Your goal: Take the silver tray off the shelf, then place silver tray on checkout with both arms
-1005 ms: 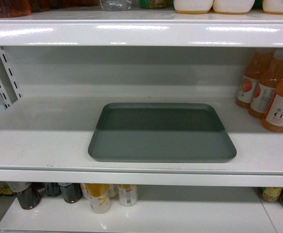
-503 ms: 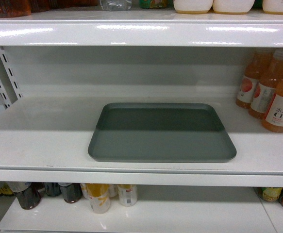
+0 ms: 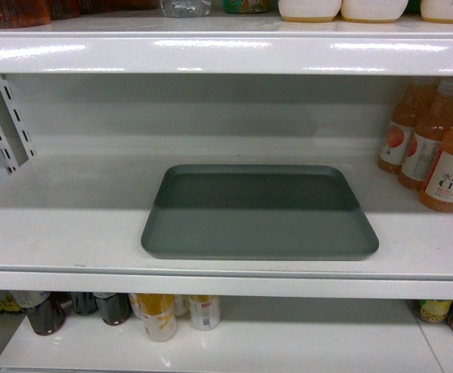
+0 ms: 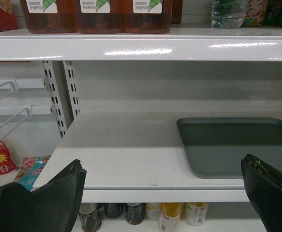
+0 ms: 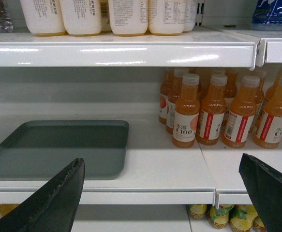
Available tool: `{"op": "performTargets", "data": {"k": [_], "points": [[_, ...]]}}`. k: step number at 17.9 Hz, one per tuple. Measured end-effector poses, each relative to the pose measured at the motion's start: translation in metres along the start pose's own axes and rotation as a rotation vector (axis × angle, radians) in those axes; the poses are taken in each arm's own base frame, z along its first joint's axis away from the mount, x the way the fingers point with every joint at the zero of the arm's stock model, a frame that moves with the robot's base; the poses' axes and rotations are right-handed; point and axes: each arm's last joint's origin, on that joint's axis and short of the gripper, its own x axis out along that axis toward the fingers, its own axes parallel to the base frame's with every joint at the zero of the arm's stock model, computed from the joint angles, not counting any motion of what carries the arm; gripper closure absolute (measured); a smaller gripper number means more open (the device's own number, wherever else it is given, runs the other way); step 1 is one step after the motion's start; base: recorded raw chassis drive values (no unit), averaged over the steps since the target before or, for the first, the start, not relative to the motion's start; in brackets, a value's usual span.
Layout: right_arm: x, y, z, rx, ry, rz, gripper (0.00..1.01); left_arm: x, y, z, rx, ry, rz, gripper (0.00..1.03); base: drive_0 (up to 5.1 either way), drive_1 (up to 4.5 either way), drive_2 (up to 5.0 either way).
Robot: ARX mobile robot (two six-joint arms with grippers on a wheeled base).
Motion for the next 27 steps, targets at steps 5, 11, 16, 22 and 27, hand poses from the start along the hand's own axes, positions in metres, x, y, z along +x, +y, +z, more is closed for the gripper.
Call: {"op": "performTargets", "data": {"k": [5,11,16,22,27], "points": [[0.0,0.0,0.0,0.0,0.0,0.0,0.03,0.0,0.0,0.0,0.0,0.0,0.0,0.05,0.0,0.0,0.0],[0.0,0.0,0.0,0.0,0.0,0.0,0.03,0.0,0.0,0.0,0.0,0.0,0.0,0.05,0.0,0.0,0.0],[0.017,0.005,-0.005,0.041,0.355,0.148,0.03,0.019,-0.008,0.003,-0.005,0.347,0.139,0.05,0.0,0.0,0.0],[0.105,0.011,-0.028,0.077,0.529,0.196,0.03,0.119,-0.039,-0.031,0.001,0.573,-0.031,0.05,0.0,0.0,0.0],[0.181,0.02,-0.071,0.119,0.686,0.204,0.03,0.186,-0.061,-0.077,0.0,0.724,-0.042,0.05,0.0,0.0,0.0]]}}
